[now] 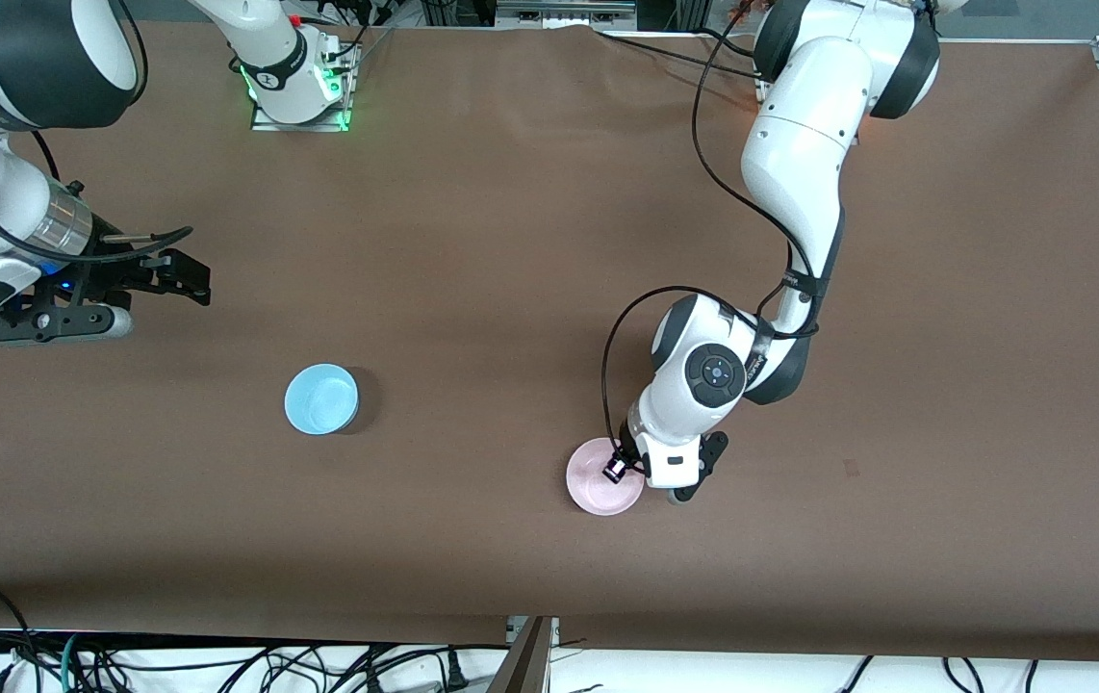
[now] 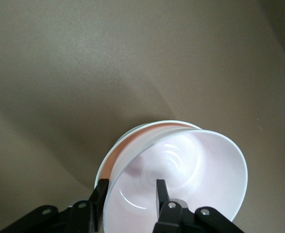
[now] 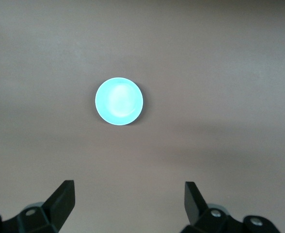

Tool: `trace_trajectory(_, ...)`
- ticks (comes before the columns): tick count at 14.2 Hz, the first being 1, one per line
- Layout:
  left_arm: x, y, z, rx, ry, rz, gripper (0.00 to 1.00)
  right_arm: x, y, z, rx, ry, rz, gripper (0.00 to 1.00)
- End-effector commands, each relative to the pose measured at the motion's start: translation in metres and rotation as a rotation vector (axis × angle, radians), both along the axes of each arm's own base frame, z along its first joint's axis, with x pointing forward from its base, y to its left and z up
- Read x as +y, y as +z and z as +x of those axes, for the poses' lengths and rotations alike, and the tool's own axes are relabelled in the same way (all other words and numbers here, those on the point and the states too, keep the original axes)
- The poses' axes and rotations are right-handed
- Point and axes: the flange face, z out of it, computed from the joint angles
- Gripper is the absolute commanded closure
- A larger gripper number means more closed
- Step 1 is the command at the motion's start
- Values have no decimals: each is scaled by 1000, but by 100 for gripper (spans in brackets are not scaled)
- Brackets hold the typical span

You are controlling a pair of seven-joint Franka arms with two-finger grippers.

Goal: Stack pink and blue bowls on white bowl
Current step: 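Lower the pink bowl into the white bowl and open the left gripper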

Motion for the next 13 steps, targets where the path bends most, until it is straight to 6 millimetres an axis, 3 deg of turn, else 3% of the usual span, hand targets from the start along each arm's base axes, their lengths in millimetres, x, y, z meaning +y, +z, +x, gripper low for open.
trace_trajectory(1,14,13,8,7,-38,34,51,-1,5,2,-7,8,-1,0)
trace_trajectory(4,37,13,12,58,-97,82,51,-1,5,2,-7,8,-1,0)
trace_trajectory(8,50,33,21,60,-107,100,51,-1,5,2,-8,8,-2,0)
trace_trajectory(11,65,37,22,57,-301,172,49,-1,5,2,-7,8,-1,0)
trace_trajectory(13,74,38,24,67,-343,191,49,-1,5,2,-7,8,-1,0)
